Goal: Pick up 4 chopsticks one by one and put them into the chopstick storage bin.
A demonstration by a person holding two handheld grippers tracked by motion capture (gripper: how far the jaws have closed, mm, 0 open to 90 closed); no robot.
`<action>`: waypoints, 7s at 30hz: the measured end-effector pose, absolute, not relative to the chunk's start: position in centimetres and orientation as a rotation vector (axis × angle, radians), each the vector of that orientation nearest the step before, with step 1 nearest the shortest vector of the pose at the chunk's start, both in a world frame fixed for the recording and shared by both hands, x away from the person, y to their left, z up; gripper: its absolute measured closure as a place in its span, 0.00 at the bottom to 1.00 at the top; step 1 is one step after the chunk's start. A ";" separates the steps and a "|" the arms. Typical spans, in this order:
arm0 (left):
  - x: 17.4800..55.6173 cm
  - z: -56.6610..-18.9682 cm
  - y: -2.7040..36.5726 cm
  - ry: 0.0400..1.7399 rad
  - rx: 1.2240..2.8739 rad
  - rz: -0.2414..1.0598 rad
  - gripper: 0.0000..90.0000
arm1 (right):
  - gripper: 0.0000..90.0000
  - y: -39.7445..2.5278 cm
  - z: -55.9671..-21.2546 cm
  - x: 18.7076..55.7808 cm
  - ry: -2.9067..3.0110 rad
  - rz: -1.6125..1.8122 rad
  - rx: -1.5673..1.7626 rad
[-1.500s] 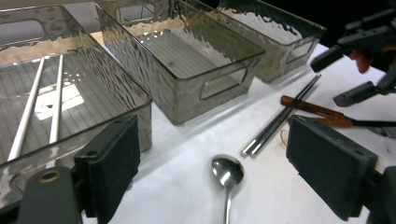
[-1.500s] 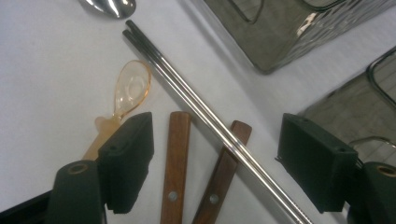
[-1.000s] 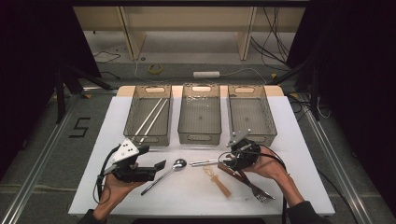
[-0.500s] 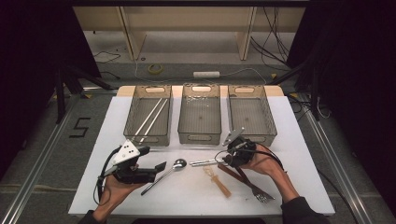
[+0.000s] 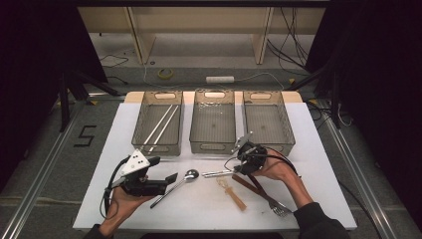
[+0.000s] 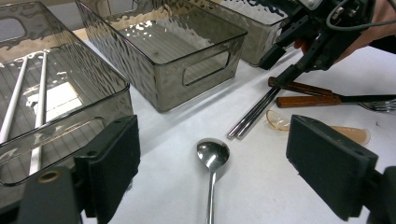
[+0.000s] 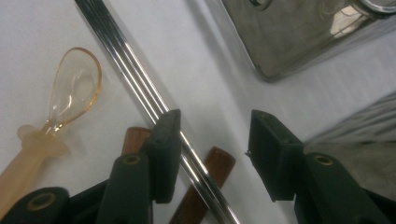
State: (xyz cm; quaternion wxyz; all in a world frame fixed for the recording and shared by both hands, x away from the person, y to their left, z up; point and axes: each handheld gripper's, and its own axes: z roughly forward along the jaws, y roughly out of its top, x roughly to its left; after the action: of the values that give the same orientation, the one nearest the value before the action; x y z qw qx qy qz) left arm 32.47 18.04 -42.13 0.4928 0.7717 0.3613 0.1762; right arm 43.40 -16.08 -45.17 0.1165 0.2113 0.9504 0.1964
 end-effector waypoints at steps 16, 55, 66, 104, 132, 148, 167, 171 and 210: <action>32.5 -42.2 18.0 0.877 1.878 0.420 0.19 | 0.68 -15.7 -45.4 44.0 2.844 0.540 0.579; 32.7 -42.2 18.1 0.879 1.877 0.413 0.20 | 0.94 -14.6 -46.2 43.4 2.922 0.474 0.351; 32.7 -42.3 18.0 0.882 1.875 0.410 0.20 | 0.96 -15.0 -45.6 43.2 2.873 0.502 0.276; 32.6 -42.9 14.5 0.757 2.024 0.341 0.19 | 0.96 -13.9 -41.8 35.7 2.855 0.719 0.116; 30.9 -44.2 11.2 0.473 2.278 0.329 0.52 | 0.96 -11.9 -42.0 34.1 2.918 0.701 -0.064; 30.6 -44.3 10.9 0.375 2.349 0.277 0.76 | 0.96 -11.4 -41.9 33.6 2.936 0.699 -0.120; 29.8 -44.2 10.6 0.222 2.370 0.215 0.92 | 0.91 -11.8 -41.8 33.6 2.974 0.699 -0.142; 30.0 -43.9 10.9 0.259 2.346 0.237 0.92 | 0.79 -12.3 -41.3 34.0 2.968 0.799 -0.060; 32.5 -41.1 16.0 0.671 2.040 0.421 0.92 | 0.29 -18.7 -40.2 34.3 2.540 1.261 0.662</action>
State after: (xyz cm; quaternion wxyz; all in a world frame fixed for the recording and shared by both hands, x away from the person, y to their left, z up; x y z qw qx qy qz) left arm 32.50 16.04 -41.10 0.4586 0.8284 0.2724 0.1711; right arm 34.33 -18.67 -40.20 0.1146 0.2257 0.8665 0.4302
